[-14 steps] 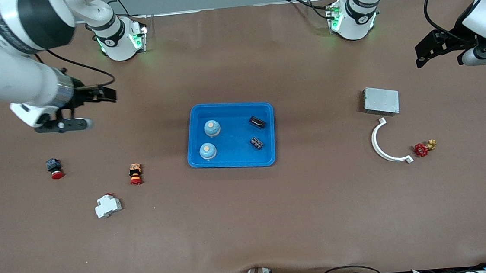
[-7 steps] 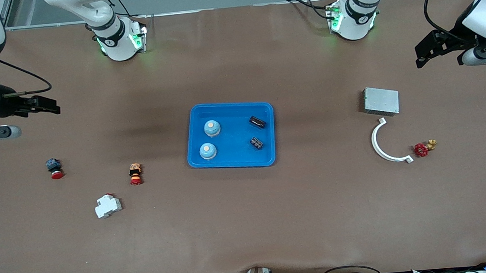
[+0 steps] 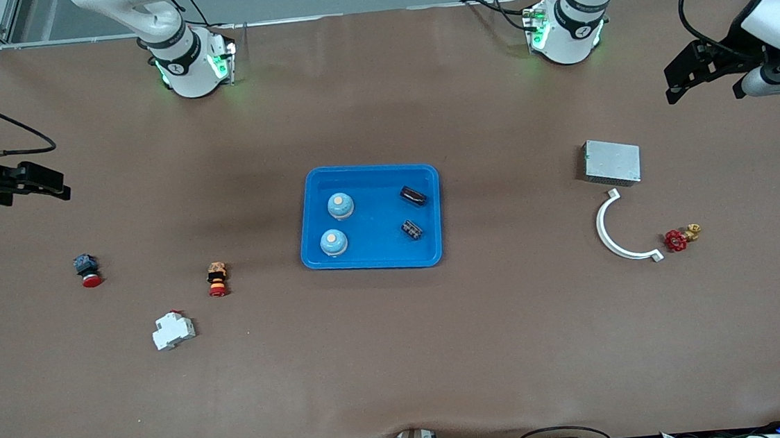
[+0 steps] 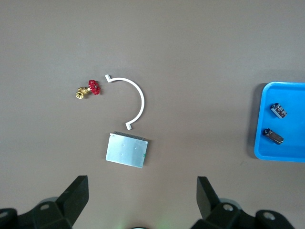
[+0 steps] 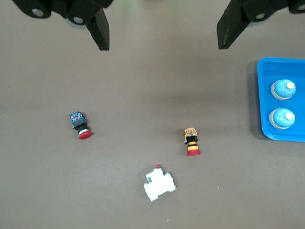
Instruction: Place electrolytic capacitor and blue bell in tray
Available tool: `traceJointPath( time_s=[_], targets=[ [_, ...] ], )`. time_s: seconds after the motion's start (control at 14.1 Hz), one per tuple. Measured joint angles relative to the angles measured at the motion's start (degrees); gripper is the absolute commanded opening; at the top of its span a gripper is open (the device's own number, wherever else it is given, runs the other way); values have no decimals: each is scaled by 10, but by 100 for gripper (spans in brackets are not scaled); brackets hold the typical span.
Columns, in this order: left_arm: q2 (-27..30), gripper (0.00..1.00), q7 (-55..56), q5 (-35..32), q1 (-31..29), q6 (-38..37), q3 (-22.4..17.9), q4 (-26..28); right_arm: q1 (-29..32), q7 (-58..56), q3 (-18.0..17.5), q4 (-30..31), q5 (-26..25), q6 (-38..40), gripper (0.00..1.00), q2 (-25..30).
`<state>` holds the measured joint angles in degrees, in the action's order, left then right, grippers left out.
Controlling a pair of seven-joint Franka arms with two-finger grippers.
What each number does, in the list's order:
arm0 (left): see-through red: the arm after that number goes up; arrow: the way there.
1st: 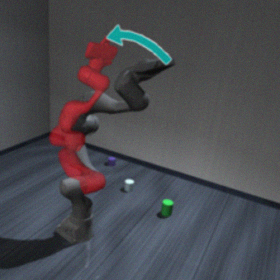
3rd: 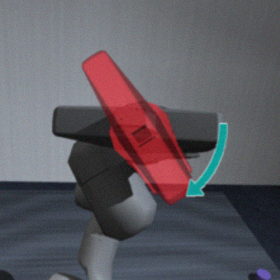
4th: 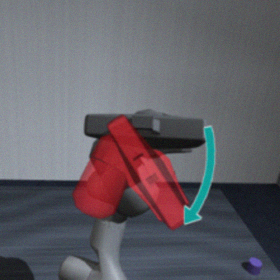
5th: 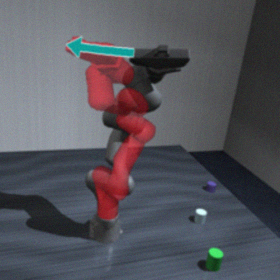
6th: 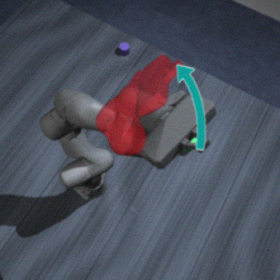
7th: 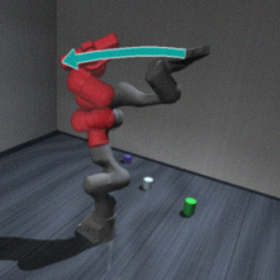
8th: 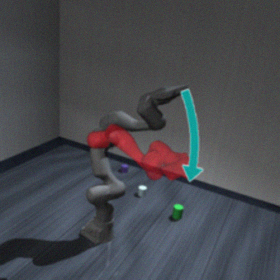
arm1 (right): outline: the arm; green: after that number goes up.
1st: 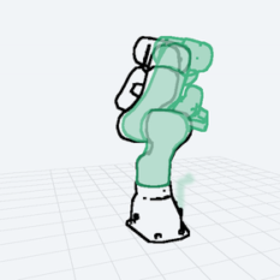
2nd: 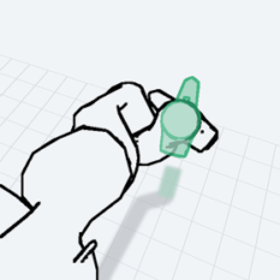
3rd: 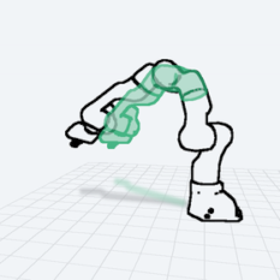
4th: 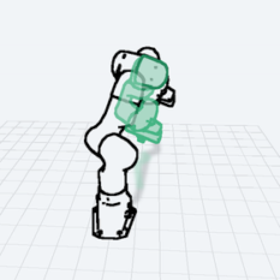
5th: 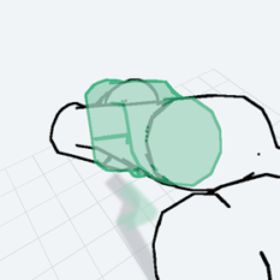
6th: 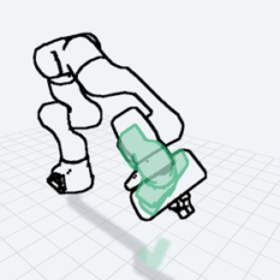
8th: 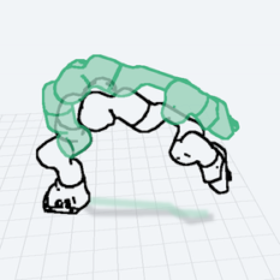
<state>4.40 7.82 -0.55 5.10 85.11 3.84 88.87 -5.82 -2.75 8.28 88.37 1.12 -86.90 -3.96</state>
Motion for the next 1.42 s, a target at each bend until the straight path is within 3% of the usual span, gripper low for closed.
traceJointPath(
  time_s=[1.42],
  targets=[
    [1,100,0,0,-4,0,-3,-5,6,1,0,-9,0,-18,100,-20]
  ],
)
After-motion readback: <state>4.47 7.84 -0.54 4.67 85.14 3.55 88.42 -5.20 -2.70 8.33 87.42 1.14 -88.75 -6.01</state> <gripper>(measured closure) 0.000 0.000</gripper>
